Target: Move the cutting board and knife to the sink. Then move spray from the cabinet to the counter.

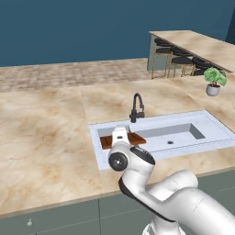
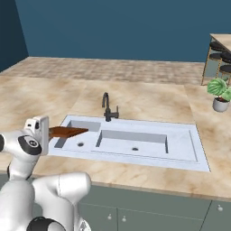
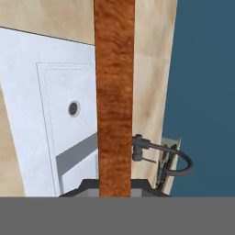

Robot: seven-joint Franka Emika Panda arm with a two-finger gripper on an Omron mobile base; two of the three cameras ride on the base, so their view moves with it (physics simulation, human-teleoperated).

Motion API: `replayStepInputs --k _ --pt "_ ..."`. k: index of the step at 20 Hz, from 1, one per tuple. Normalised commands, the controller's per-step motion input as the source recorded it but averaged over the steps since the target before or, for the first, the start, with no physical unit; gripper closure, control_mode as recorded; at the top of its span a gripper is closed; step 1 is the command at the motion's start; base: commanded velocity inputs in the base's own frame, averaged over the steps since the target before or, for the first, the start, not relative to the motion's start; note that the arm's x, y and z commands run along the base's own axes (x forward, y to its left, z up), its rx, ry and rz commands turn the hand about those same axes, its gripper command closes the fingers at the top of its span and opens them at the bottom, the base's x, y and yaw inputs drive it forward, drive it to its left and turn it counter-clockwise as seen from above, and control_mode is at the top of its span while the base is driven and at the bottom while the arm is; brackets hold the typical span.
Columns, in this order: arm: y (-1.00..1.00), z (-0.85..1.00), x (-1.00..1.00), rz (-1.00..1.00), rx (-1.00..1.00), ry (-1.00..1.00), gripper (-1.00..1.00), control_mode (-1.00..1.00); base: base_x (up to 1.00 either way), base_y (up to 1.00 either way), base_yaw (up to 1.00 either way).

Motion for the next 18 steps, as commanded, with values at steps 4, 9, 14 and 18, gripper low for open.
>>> replayStepInputs --k 4,9,14,18 --pt "-0.17 -0.30 0.36 0.03 0.00 0.00 1.00 -1.00 0.00 0.00 0.00" --pt "-0.10 -0.31 0.37 0.04 0.00 0.00 1.00 -1.00 0.00 0.00 0.00" --pt "-0.09 -0.32 0.33 0.07 0.00 0.00 1.00 -1.00 0.00 0.00 0.00" --pt "-0.09 -0.30 0.29 0.08 0.00 0.01 1.00 -1.00 0.00 0.00 0.00"
